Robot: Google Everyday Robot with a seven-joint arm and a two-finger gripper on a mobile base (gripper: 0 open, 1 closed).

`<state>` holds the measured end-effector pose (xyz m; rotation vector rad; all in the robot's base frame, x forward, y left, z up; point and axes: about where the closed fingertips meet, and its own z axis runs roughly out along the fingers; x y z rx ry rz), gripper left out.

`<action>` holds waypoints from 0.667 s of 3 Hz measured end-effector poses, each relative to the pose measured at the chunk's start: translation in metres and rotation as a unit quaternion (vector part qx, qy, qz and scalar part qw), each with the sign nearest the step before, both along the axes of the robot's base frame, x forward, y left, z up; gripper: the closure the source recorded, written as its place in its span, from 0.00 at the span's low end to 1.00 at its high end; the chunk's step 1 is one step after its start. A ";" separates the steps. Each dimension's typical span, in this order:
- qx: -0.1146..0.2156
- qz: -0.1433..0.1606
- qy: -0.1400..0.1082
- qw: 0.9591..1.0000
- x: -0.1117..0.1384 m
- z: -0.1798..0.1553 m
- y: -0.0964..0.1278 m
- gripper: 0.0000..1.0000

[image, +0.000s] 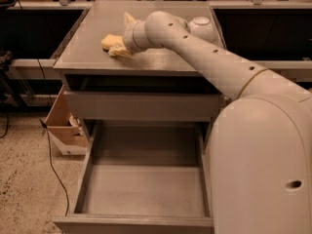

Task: Pick sponge from middle drawer and place on counter

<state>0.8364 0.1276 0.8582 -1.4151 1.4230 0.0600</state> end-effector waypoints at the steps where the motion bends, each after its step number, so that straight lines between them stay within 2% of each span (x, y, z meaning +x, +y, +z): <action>1: 0.000 0.000 0.000 1.000 0.002 0.006 0.001 0.02; 2: 0.000 0.000 0.000 1.000 0.003 0.010 0.001 0.23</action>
Offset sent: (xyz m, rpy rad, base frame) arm -0.0395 -0.0639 0.1542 0.0907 -0.0643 -0.0753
